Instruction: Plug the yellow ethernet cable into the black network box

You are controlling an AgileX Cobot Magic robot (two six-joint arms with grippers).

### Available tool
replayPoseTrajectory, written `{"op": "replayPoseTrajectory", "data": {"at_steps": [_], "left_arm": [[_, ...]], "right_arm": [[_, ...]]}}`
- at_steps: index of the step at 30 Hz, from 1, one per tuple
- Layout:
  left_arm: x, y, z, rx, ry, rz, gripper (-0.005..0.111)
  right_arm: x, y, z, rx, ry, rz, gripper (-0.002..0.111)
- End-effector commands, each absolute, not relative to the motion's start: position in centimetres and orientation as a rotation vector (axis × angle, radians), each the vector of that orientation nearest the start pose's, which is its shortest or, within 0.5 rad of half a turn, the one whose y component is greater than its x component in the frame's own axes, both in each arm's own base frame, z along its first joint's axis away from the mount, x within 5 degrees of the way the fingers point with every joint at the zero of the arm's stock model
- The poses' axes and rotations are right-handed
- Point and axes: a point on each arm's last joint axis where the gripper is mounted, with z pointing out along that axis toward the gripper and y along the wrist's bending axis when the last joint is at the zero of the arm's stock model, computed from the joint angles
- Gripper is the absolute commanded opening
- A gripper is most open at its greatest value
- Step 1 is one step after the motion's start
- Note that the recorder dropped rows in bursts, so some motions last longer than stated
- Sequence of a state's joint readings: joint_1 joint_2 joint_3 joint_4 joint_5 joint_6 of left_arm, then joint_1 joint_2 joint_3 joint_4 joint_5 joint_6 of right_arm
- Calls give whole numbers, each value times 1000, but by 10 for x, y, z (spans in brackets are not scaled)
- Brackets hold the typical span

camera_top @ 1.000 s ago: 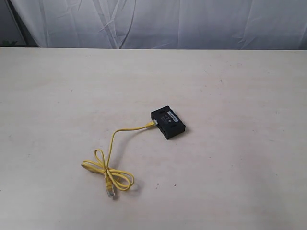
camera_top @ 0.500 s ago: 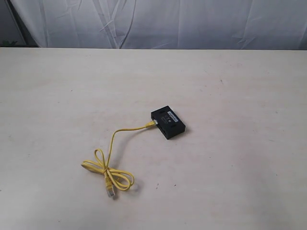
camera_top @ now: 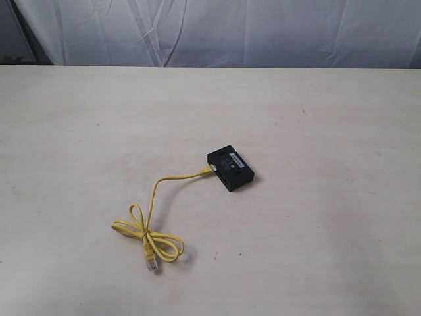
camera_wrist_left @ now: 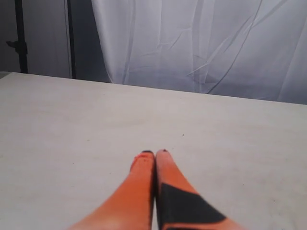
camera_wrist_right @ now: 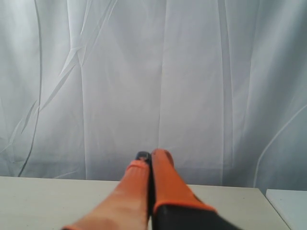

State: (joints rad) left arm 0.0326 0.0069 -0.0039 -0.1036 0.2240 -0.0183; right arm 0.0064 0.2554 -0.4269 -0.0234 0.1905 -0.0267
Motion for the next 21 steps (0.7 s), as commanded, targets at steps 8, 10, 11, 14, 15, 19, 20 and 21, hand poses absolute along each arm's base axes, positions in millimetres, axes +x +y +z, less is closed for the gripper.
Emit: {"op": "replayPoseTrajectory", "data": {"at_steps": [8, 10, 11, 14, 15, 19, 20, 21], "left_arm": [[56, 2, 192, -118, 1710, -43, 0], [56, 2, 192, -110, 1710, -31, 0], [56, 2, 193, -109, 1698, -30, 0], [56, 2, 195, -109, 1682, -29, 0], [56, 2, 195, -109, 1682, -29, 0], [56, 2, 195, -109, 1682, -29, 0], [56, 2, 195, -109, 1682, -29, 0], [56, 2, 195, -109, 1682, -29, 0]], "right_arm": [[63, 0, 323, -33, 1489, -42, -1], [63, 0, 323, -33, 1489, -42, -1], [63, 0, 323, -33, 1489, -42, -1], [63, 0, 323, -33, 1489, -42, -1], [63, 0, 323, -33, 1489, -42, -1], [63, 0, 323, -33, 1489, -42, -1], [63, 0, 323, -33, 1489, -42, -1], [63, 0, 323, -33, 1489, -42, -1]]}}
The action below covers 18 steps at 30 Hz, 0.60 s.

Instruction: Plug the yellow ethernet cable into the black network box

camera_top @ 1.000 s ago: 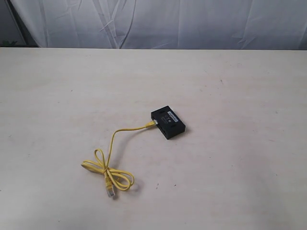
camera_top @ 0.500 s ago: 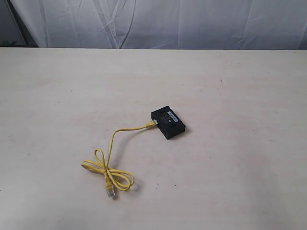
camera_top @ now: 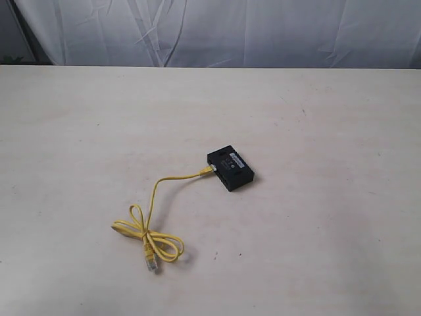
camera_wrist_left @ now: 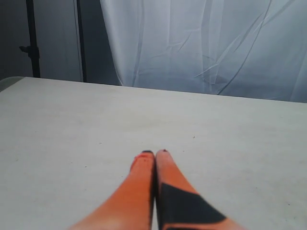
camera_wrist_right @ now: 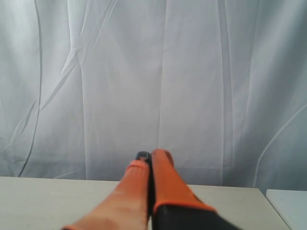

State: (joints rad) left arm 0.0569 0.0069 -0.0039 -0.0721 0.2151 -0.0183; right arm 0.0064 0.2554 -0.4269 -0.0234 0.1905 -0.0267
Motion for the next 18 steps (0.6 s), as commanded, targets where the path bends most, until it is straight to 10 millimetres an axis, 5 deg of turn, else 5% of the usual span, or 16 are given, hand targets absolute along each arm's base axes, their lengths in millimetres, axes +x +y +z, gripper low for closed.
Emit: {"op": "replayPoseTrajectory", "data": {"at_steps": [1, 11, 18], "left_arm": [[56, 2, 195, -109, 1682, -29, 0], [56, 2, 195, -108, 1682, -27, 0], [56, 2, 195, -98, 1683, -14, 0]], "right_arm": [[63, 0, 323, -33, 1489, -42, -1], [64, 0, 320, -29, 1505, -35, -1], [64, 0, 259, -17, 1600, -15, -1]]}}
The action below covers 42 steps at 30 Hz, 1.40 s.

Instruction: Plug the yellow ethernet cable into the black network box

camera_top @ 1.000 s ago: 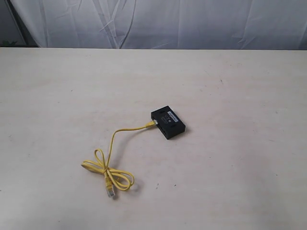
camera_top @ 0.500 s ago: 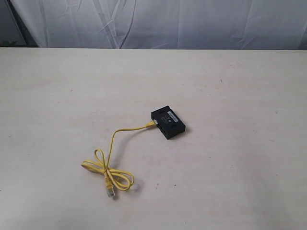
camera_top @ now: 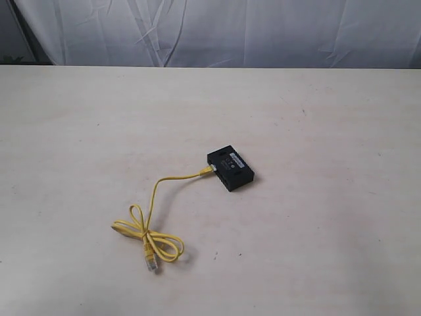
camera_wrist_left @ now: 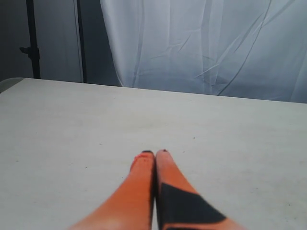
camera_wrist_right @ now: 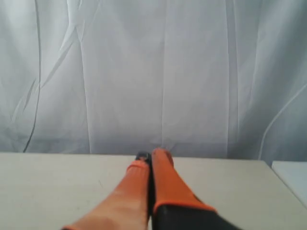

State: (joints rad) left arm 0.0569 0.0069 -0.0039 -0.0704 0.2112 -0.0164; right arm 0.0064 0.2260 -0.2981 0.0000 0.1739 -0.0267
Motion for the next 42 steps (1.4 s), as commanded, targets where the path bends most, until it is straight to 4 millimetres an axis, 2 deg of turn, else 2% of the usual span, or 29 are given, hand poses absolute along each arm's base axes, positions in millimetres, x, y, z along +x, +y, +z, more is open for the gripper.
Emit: {"op": "replayPoseTrajectory", "data": {"at_steps": [1, 6, 10, 17, 42], "left_arm": [[56, 2, 195, -96, 1683, -11, 0], [56, 2, 195, -96, 1683, -11, 0], [56, 2, 195, -96, 1683, -11, 0], [56, 2, 195, -96, 1683, -12, 0], [56, 2, 195, -96, 1683, -12, 0]], "right_arm": [[62, 0, 251, -16, 1606, -13, -1], [54, 0, 218, -11, 1608, -7, -1], [56, 0, 197, -12, 1658, -7, -1], [55, 1, 187, -9, 1776, 2, -1], [54, 1, 186, -9, 1782, 2, -1]]}}
